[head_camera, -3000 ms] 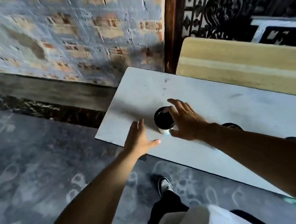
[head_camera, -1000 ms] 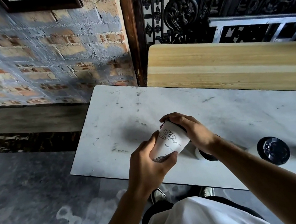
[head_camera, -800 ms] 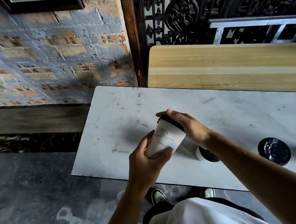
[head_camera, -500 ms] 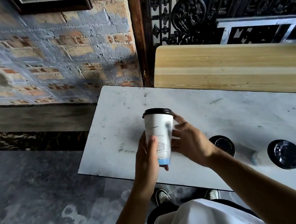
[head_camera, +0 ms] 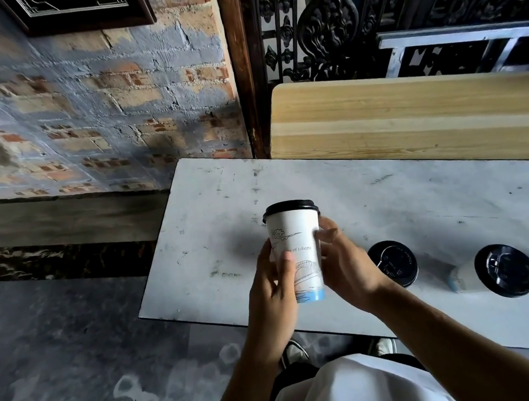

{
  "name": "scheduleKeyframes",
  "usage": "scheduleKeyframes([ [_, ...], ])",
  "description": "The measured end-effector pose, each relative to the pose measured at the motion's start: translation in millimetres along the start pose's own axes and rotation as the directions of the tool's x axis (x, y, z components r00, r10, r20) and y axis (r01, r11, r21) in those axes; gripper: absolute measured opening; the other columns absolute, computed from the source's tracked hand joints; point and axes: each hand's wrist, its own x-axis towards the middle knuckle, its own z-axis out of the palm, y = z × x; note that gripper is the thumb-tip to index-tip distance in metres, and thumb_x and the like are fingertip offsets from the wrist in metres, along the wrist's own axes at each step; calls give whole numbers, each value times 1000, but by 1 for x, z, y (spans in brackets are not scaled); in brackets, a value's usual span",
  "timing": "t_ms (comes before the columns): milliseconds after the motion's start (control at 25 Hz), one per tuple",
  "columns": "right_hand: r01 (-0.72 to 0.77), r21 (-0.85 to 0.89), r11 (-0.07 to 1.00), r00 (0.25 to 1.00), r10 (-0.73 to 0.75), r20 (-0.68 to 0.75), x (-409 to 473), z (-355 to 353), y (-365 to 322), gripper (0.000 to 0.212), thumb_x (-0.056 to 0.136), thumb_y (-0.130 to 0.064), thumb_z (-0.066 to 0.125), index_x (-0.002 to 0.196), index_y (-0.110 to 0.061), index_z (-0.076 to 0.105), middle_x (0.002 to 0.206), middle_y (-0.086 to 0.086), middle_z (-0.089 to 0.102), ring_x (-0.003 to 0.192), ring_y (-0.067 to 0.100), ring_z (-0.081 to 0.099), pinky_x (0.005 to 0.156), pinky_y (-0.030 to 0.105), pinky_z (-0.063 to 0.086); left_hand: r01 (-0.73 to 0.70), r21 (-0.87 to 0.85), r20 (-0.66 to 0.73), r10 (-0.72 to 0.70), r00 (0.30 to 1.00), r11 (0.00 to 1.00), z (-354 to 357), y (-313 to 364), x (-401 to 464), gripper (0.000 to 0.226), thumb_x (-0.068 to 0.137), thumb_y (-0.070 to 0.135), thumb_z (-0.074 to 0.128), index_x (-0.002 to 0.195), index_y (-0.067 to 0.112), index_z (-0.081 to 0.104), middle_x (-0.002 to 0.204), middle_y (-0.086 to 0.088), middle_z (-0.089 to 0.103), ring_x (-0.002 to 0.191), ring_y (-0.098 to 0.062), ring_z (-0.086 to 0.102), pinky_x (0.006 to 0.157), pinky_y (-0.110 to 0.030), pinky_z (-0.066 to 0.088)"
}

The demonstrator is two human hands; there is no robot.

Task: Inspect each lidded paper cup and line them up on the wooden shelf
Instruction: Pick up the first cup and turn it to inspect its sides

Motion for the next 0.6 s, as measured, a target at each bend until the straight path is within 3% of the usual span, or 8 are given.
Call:
scheduleKeyframes([
  [120, -17, -5, 1000, 1000, 17, -9, -4, -6, -6, 65, 93, -29, 61, 152, -40, 38, 131, 26, 67, 112, 46, 69, 96, 60, 55, -145, 119, -125, 160, 979, 982, -5, 5, -1, 47, 97, 30, 64, 142, 28, 50, 128, -4, 59, 106, -11, 65, 74, -7, 52],
  [200, -24, -65, 998, 1000, 25, 13, -8, -9, -9, 71, 91, -31, 66, 152, -48, 32, 129, 26, 69, 110, 47, 70, 95, 61, 56, -286, 178, -159, 314, 936, 942, -13, 8, 3, 46, 97, 19, 65, 141, 28, 55, 125, 0, 54, 105, -11, 63, 76, -9, 53],
  [320, -3, -137, 991, 999, 9, 37, -11, -9, -13, 69, 92, -29, 66, 150, -48, 36, 126, 27, 69, 110, 44, 70, 95, 62, 56, -464, 284, -104, 508, 855, 839, -18, 11, 10, 36, 95, 2, 61, 124, 22, 71, 116, -1, 57, 106, -12, 64, 85, -22, 58],
  [440, 18, -92, 996, 999, -14, 50, -12, -12, -18, 53, 103, -31, 47, 153, -47, 38, 123, 24, 67, 104, 36, 72, 85, 51, 60, -490, 283, -106, 534, 839, 825, -17, 14, 12, 38, 92, -8, 59, 110, 19, 78, 108, 0, 60, 100, -13, 67, 83, -25, 59],
  [520, 15, -83, 996, 998, -11, 55, -13, -17, -21, 48, 110, -24, 33, 153, -46, 40, 125, 33, 64, 107, 39, 70, 90, 54, 58, -456, 197, -142, 485, 863, 868, -19, 15, 11, 30, 93, 1, 61, 110, 20, 78, 108, -1, 63, 101, -16, 68, 80, -25, 59],
  [600, 23, -102, 995, 998, -17, 55, -15, -21, -22, 58, 109, -8, 32, 153, -46, 41, 127, 34, 65, 107, 42, 65, 99, 60, 53, -425, 105, -158, 437, 885, 899, -20, 17, 10, 22, 93, 13, 63, 109, 20, 77, 110, -1, 66, 102, -18, 68, 80, -25, 58],
])
